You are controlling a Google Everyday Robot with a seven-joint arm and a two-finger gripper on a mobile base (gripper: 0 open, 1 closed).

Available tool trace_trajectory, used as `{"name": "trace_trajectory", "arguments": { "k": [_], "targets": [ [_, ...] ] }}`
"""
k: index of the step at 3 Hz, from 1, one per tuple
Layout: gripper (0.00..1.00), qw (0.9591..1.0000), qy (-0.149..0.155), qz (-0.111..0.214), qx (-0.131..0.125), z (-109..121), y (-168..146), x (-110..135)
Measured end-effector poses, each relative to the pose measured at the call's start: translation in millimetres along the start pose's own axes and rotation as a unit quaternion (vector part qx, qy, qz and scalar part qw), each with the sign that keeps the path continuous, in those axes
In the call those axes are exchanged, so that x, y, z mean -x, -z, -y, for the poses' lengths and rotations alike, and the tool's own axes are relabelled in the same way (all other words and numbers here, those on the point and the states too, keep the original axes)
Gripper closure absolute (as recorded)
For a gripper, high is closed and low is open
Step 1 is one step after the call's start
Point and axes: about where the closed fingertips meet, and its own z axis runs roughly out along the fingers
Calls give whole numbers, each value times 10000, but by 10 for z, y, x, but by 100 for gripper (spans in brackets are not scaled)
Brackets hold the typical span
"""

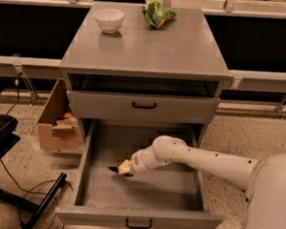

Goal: Place rxbar chocolate into middle drawer

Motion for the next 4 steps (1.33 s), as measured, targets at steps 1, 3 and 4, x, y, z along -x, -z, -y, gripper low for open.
{"name": "trace_trajectory", "arguments": {
  "k": [1, 3, 4],
  "targets": [
    [75, 10000, -1, -3, 2, 0, -3, -4],
    [13, 10000, -1, -4, 2, 0, -3, -4],
    [0, 10000, -1, -4, 2, 0, -3, -4]
  ]
}}
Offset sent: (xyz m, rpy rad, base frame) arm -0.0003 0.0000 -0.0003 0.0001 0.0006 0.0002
